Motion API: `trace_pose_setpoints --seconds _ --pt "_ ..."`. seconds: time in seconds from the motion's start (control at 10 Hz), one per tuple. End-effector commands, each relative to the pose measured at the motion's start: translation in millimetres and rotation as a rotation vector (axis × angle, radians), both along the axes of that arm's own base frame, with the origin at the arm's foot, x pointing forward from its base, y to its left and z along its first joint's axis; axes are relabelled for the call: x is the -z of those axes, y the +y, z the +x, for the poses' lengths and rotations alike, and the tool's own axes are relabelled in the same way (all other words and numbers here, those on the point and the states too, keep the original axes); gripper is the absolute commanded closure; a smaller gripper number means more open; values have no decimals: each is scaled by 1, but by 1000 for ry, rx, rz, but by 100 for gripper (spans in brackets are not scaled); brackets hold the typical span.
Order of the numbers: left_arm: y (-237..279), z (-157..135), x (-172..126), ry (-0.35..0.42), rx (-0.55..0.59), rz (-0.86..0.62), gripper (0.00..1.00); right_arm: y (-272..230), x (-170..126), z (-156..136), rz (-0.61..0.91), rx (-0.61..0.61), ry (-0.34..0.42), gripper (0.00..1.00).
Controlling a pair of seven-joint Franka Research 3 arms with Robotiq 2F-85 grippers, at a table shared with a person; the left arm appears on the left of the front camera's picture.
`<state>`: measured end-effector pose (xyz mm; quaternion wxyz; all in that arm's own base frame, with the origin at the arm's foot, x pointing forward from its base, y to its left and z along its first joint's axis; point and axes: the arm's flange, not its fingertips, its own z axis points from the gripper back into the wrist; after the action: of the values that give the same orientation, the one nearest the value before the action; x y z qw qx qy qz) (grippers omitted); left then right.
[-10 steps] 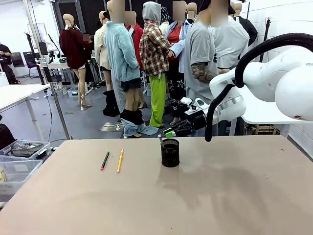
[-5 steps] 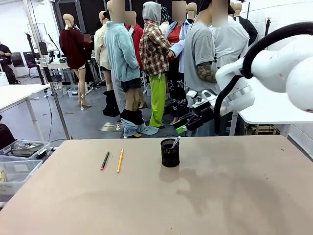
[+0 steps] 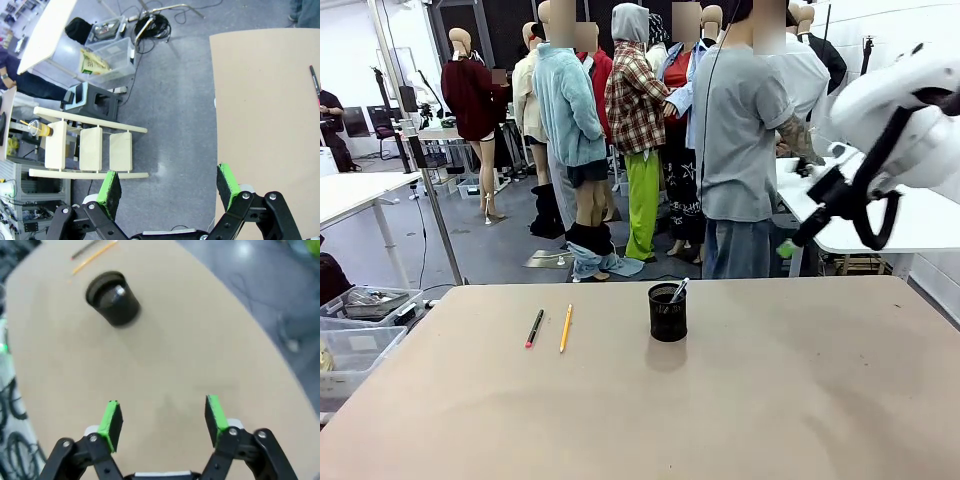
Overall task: Place the pens into the pen holder.
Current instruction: Pick up a writing instrument from the table and place it into the Pen holder.
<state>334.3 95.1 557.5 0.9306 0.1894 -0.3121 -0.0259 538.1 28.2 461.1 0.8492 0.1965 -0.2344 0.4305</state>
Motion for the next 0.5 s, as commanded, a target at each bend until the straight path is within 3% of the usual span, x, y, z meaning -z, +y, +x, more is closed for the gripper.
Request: trace_pose_setpoints --seconds 0.0,0.4 --pt "2 1 1 -2 13 21 0 -21 -19 -32 -92 186 139 17" --pt "2 1 1 -2 13 21 0 -80 -42 -61 -263 628 268 17"
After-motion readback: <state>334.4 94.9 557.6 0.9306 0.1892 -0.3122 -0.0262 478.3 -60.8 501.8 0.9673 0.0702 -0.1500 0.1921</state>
